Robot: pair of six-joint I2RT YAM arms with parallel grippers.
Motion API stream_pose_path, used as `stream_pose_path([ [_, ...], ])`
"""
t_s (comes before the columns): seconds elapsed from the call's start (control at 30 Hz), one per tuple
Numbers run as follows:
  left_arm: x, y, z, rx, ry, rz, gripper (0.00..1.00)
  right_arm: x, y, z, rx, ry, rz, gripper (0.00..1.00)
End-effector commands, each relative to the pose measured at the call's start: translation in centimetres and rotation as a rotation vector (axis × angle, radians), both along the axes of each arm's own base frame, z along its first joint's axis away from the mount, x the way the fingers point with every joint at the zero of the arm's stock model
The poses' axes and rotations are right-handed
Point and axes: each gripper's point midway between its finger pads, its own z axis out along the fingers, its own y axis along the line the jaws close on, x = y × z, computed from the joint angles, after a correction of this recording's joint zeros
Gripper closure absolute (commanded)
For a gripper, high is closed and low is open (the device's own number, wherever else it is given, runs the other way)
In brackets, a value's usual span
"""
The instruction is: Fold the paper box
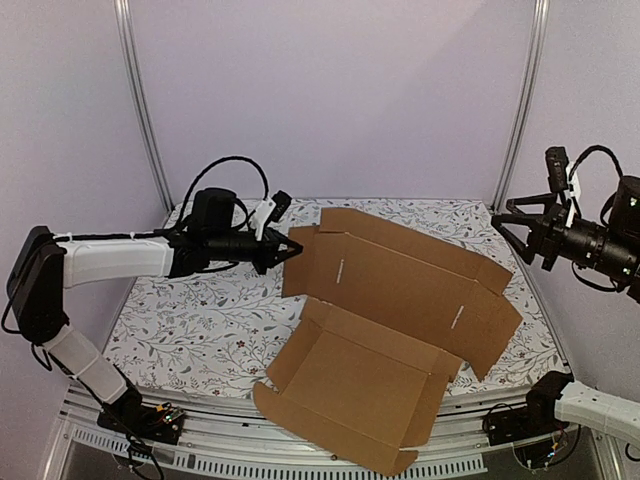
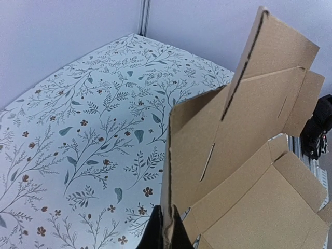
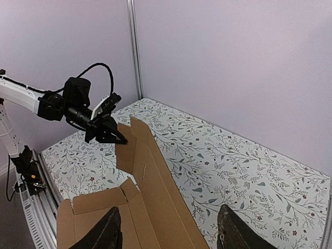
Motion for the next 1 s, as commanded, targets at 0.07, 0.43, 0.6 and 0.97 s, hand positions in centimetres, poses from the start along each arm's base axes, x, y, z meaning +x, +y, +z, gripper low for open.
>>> stream_pose_path([
  [0.07, -1.5, 0.2, -0.6, 0.050, -0.084, 0.018, 1.00, 2.6, 1.5, -1.9, -0.186, 0.046, 0.023, 0.38],
  [0.43, -3.0, 1.2, -1.4, 0.058, -0.112, 0.061, 1.00, 4.9, 3.4, -6.8, -0.471, 0.106, 0.153, 0.33],
  [0.6, -3.2, 2.1, -1.7, 0.070, -0.133, 0.093, 1.00, 6.0, 3.7, -9.3, -0.577, 0.229, 0.167, 0.37],
  [0.97, -4.0, 2.5, -2.1, 0.084, -0.140, 0.101, 1.00, 7.8, 5.0, -13.6, -0.773, 0.389, 0.169, 0.43],
])
